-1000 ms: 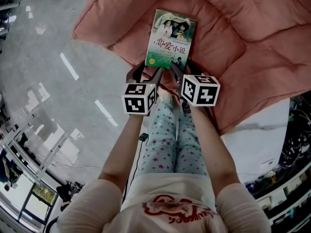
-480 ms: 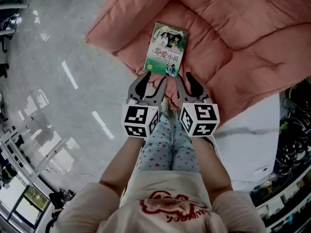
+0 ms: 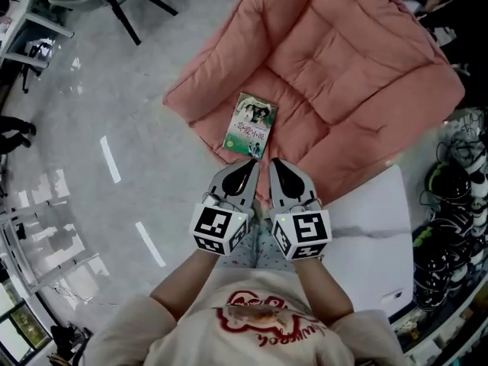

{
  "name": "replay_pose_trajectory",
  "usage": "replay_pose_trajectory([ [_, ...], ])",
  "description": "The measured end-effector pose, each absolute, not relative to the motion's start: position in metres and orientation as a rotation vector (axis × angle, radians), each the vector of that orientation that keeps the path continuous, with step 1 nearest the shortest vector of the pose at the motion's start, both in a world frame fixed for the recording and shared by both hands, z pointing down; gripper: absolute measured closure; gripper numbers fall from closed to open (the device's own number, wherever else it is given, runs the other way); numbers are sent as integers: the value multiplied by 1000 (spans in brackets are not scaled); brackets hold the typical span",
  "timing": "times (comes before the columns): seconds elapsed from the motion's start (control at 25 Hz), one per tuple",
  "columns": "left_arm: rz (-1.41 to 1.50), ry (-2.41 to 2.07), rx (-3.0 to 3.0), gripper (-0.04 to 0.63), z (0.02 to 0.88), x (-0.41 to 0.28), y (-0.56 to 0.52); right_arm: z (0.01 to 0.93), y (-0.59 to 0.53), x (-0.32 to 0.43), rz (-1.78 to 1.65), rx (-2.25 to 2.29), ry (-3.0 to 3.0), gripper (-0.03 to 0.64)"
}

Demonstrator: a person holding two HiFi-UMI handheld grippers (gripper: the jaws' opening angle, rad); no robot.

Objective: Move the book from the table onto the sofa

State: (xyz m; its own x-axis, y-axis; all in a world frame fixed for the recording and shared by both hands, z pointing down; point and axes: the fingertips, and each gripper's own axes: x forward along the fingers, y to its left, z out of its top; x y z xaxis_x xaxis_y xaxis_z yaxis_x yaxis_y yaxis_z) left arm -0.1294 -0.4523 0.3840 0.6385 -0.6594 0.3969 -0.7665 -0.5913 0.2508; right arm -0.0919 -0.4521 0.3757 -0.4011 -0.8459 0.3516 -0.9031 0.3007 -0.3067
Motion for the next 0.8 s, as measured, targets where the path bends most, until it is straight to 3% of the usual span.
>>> replay_pose_trajectory([
  [0.4,199,-1155,2525,591,283,-112,-395,261,-399,-96,429,1448,-2678,617],
  [0.8,102,-1181,2623,591,234,-115,-347,224,-340,-94,335,1457,-2728,617],
])
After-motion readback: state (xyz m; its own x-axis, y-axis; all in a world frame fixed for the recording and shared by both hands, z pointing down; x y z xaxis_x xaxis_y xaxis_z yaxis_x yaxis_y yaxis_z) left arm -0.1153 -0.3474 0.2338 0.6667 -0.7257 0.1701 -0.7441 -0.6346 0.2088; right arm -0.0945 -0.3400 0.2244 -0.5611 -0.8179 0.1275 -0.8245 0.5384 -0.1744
